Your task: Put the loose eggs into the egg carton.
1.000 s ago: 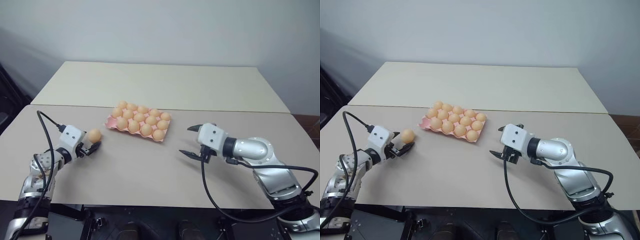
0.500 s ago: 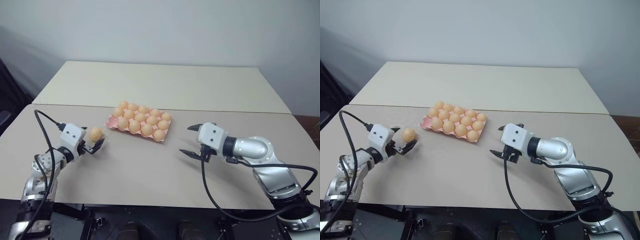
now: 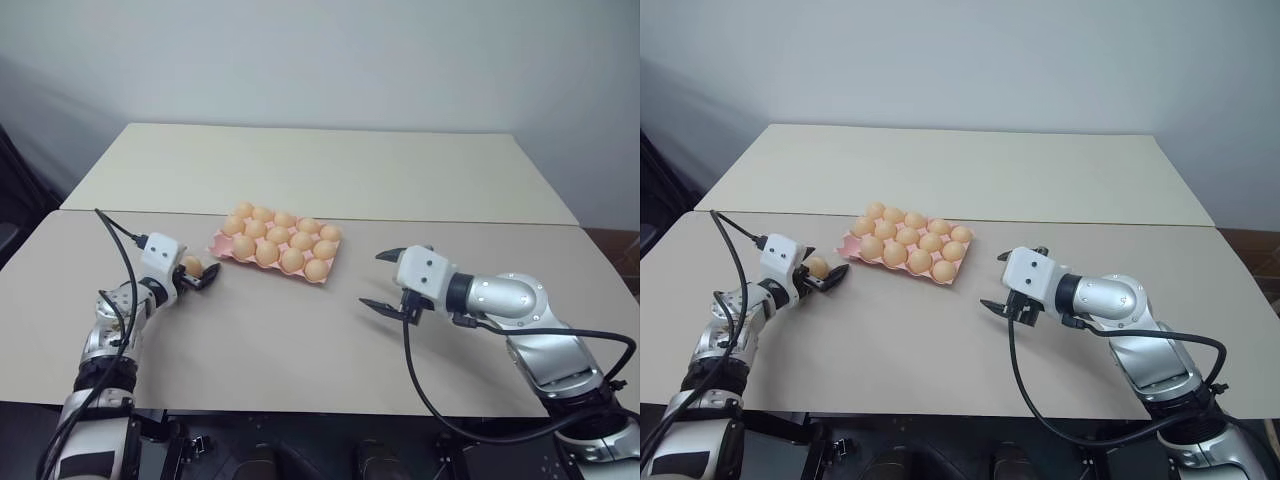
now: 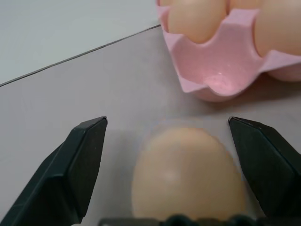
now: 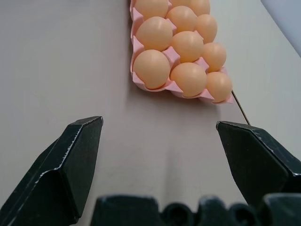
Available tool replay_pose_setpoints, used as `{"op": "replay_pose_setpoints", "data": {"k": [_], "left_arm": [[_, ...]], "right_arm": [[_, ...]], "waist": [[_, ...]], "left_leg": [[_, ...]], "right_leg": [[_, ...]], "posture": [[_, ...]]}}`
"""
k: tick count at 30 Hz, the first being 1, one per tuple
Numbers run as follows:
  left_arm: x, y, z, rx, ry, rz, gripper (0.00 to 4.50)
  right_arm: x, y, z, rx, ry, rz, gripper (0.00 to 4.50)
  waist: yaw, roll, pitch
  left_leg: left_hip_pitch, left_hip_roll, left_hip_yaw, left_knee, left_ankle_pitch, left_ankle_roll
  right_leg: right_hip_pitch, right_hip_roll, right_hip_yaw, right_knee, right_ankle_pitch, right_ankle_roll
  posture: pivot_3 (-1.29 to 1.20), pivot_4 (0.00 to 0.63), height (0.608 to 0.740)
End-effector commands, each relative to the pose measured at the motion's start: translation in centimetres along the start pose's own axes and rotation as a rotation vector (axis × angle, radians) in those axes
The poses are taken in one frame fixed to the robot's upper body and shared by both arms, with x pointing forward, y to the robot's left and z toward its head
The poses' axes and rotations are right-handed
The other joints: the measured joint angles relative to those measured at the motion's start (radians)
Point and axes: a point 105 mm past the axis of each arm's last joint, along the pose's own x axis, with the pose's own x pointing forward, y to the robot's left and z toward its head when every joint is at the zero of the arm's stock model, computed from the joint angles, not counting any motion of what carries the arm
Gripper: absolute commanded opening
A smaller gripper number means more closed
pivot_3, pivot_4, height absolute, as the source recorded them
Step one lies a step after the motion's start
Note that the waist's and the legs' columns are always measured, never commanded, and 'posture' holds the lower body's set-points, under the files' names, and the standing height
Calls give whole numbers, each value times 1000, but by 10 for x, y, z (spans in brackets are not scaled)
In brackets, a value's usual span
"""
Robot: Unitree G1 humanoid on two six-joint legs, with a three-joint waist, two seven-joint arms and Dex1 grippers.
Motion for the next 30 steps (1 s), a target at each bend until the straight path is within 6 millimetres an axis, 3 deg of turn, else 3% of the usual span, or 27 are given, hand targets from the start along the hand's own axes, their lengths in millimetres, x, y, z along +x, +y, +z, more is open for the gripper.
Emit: {"op": "replay_pose_setpoints", "data": {"k": [1,7,8,14,21,26,30], "left_arm": [[2,-2,1,10,-10,-25,3923],[0,-4,-2,26,-2,-34,1923],[-1,-4,-2,31,-2,-33,1779],[-10,-6,2,73,-24,-39,1757],[-21,3,38,89,-159,8,1757],[-23,-10,73,103,-315,-89,1757],[-10,-19,83,133,-324,-138,1757]], "right_arm": [[-8,-9,8,-34,-16,-44,4500],[-9,-10,7,-37,-10,-48,4500],[-9,-10,7,-38,-11,-48,4500],[-7,-9,8,-38,-14,-45,4500],[-6,-9,12,-52,-26,-54,4500],[-7,-8,22,-56,-60,-71,4500],[-9,-6,31,-59,-86,-86,4500]], "waist": [[-1,0,0],[-2,0,0],[-2,0,0],[-4,0,0],[0,0,0],[1,0,0],[4,0,0]], "left_leg": [[0,0,0,0,0,0],[0,0,0,0,0,0],[0,0,0,0,0,0],[0,0,0,0,0,0],[-1,0,0,0,0,0],[-1,0,0,0,0,0],[-1,0,-1,1,0,0]], "right_leg": [[0,0,0,0,0,0],[0,0,0,0,0,0],[0,0,0,0,0,0],[0,0,0,0,0,0],[-1,0,0,0,0,0],[-1,0,0,0,0,0],[0,0,-1,0,0,0]], "posture": [[0,150,740],[0,150,740],[0,150,740],[0,150,740],[0,150,740],[0,150,740],[0,150,740]]}}
